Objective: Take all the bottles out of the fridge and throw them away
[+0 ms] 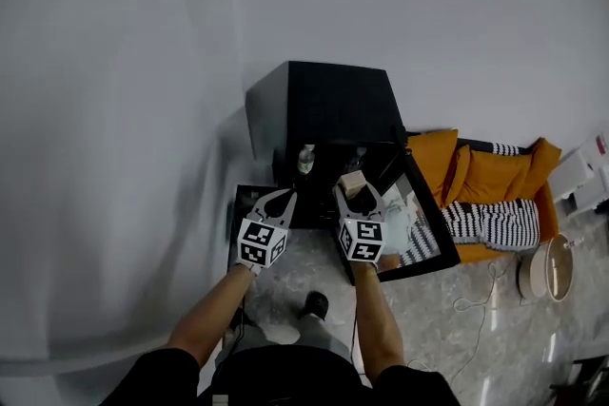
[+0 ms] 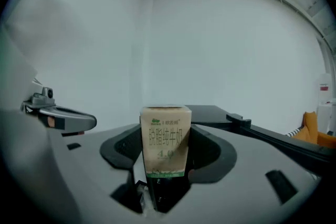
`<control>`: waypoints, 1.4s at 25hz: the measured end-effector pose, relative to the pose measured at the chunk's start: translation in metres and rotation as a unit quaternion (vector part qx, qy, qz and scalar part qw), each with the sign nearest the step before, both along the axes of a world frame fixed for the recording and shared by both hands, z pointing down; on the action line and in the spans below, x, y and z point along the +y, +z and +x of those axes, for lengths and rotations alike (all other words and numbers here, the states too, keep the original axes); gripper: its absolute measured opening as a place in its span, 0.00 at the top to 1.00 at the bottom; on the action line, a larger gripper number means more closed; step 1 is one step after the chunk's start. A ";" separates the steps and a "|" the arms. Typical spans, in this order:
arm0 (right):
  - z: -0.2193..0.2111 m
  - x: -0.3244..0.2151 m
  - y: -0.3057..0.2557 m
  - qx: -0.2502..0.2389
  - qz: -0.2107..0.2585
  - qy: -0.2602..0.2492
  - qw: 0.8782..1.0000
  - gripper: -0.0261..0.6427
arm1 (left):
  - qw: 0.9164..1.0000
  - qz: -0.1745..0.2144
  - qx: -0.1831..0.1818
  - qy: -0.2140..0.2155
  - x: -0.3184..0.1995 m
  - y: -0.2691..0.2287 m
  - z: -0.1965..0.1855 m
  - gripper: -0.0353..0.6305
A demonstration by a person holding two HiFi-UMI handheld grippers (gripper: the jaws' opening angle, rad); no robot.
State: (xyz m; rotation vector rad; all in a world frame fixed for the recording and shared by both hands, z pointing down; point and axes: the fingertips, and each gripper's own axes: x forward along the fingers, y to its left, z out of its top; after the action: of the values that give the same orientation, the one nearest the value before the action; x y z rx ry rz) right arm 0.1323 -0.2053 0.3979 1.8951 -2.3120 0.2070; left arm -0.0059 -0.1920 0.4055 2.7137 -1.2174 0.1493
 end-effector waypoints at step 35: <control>-0.226 -0.047 0.019 0.018 -0.023 -0.226 0.974 0.56 | 0.978 -0.005 -0.011 -0.208 -0.005 0.001 -0.206 0.94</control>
State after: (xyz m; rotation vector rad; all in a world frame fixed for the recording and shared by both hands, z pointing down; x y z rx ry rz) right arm -0.0939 -0.2528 0.4167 1.2881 -2.6064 0.1672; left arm -0.2123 -0.1967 0.4065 2.3861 -1.7484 0.1289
